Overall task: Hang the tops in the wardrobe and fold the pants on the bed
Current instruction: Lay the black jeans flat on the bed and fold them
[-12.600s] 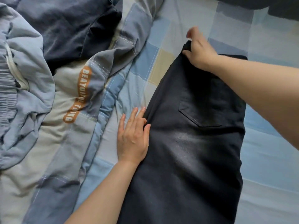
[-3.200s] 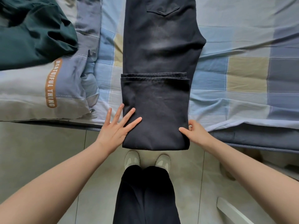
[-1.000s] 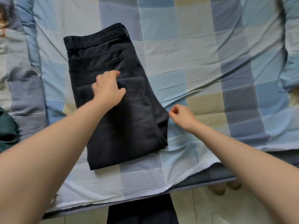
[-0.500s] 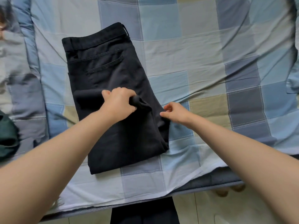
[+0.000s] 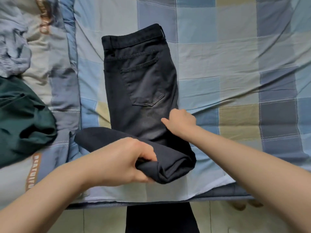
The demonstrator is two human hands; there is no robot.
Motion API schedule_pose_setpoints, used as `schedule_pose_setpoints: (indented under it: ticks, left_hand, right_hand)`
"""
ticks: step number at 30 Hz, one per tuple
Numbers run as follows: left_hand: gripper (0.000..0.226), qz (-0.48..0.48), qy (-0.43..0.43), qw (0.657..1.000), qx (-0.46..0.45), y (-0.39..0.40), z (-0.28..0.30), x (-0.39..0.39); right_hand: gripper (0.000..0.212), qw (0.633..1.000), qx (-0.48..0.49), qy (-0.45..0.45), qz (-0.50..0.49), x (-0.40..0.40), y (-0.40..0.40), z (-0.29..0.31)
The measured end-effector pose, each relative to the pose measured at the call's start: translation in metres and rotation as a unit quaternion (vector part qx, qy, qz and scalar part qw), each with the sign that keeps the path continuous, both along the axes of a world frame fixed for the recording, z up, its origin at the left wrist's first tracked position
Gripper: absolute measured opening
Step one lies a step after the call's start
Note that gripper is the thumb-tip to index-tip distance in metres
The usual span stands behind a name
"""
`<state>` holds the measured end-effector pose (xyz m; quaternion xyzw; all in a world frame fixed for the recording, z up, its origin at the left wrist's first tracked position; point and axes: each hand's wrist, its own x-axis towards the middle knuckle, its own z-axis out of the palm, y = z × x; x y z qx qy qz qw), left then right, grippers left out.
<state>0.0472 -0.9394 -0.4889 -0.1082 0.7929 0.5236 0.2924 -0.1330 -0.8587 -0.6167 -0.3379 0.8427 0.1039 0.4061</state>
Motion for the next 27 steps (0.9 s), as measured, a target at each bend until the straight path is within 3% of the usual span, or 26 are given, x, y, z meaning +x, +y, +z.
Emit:
schedule_pose_setpoints:
  ticks: [1,3,5,10,12,13,14,15,17,18,19,21,23,25,27]
  left_hand:
    - [0.027,0.017,0.009,1.0,-0.002,-0.004,0.002,-0.006]
    - [0.015,0.039,0.025,0.999,-0.027,-0.012,-0.001,-0.015]
    - [0.012,0.062,0.047,0.995,-0.067,-0.02,-0.009,-0.028]
    - [0.032,0.161,0.121,0.963,-0.18,-0.044,-0.062,-0.07]
    - [0.05,0.152,0.107,0.942,-0.278,-0.055,-0.092,-0.084]
    - [0.059,0.134,0.082,0.931,-0.331,-0.063,-0.107,-0.088]
    - [0.066,0.122,0.044,0.921,-0.367,-0.072,-0.121,-0.086]
    - [0.07,0.128,-0.002,0.915,-0.383,-0.081,-0.134,-0.08]
    - [0.068,0.165,-0.087,0.906,-0.38,-0.093,-0.149,-0.06]
    - [0.063,0.184,-0.109,0.903,-0.372,-0.096,-0.154,-0.047]
    - [0.057,0.197,-0.109,0.903,-0.366,-0.097,-0.156,-0.035]
    - [0.04,0.244,-0.084,0.907,-0.334,-0.099,-0.156,-0.013]
    - [0.023,0.302,-0.055,0.903,-0.302,-0.105,-0.152,0.001]
    - [0.014,0.329,-0.031,0.895,-0.3,-0.11,-0.152,0.009]
    - [0.019,0.362,-0.024,0.896,-0.258,-0.112,-0.152,0.007]
  right_hand:
    - [0.05,0.996,0.001,-0.068,-0.057,0.004,-0.002,-0.005]
    - [0.068,0.953,0.014,-0.212,-0.216,0.006,-0.008,-0.014]
    - [0.083,0.905,0.046,-0.275,-0.322,-0.005,-0.01,-0.02]
    - [0.114,0.785,0.076,-0.431,-0.439,-0.04,0.009,-0.043]
    - [0.106,0.748,0.048,-0.464,-0.472,-0.047,0.016,-0.039]
    - [0.1,0.738,0.028,-0.457,-0.495,-0.05,0.019,-0.036]
    - [0.091,0.751,0.006,-0.426,-0.504,-0.051,0.022,-0.032]
    - [0.078,0.796,-0.022,-0.363,-0.483,-0.055,0.027,-0.03]
    - [0.039,0.929,-0.079,-0.17,-0.319,-0.063,0.037,-0.03]
    - [0.024,0.975,-0.1,-0.054,-0.189,-0.069,0.043,-0.03]
    - [0.028,0.989,-0.129,0.026,-0.065,-0.073,0.049,-0.028]
    - [0.055,0.959,-0.224,0.106,0.135,-0.073,0.05,-0.018]
    - [0.065,0.871,-0.314,0.168,0.339,-0.068,0.045,-0.011]
    - [0.063,0.777,-0.309,0.209,0.507,-0.065,0.041,-0.021]
    - [0.064,0.723,-0.272,0.232,0.59,-0.07,0.031,-0.035]
